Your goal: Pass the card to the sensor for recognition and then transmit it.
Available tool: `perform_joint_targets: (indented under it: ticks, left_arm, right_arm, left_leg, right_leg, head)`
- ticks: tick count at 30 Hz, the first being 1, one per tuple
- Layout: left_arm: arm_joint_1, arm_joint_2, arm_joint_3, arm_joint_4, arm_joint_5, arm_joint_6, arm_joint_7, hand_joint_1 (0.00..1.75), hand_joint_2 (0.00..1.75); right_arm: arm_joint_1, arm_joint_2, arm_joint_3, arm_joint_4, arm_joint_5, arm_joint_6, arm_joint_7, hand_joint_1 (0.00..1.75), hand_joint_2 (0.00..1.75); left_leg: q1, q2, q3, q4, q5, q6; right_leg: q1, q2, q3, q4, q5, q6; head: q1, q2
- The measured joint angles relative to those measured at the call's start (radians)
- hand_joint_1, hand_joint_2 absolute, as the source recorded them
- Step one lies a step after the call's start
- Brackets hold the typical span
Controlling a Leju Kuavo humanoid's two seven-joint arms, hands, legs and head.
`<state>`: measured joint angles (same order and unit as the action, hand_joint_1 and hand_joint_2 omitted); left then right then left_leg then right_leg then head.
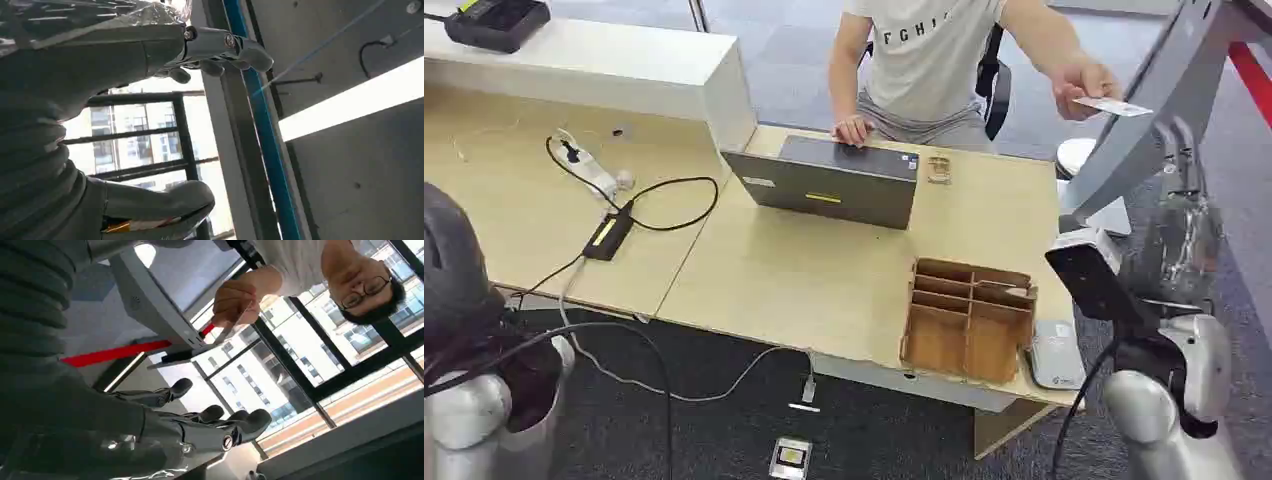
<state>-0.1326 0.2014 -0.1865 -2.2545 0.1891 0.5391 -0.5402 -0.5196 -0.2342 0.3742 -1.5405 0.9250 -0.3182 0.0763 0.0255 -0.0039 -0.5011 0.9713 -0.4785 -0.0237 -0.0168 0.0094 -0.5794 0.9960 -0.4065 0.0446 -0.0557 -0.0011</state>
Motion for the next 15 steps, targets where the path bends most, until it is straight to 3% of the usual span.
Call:
perform_joint_targets:
  ticks: [6, 15]
  left_arm:
    - [-0.064, -0.008, -0.042, 0.046, 0.020, -0.087, -0.001, 0.00, 1.75]
    - [-0.115, -0.018, -0.071, 0.083, 0.028, -0.115, 0.004, 0.00, 1.75]
  right_arm:
    - [-0.124, 0.007, 0.050, 0.207, 0.059, 0.042, -0.004, 0.00, 1.75]
    - [-0.189, 0.027, 0.104, 0.395, 0.082, 0.042, -0.004, 0.00, 1.75]
  left_leg:
    - [0.000, -0.001, 0.000, 0.000, 0.000, 0.000]
    - [0.000, -0.001, -0.001, 0.000, 0.000, 0.000]
  right_leg:
    - [0.000, 0.000, 0.000, 0.000, 0.000, 0.000]
    - [0.000, 0.000, -0.001, 0.000, 0.000, 0.000]
  head:
    - [0.000, 0.000]
    - [0.000, 0.000]
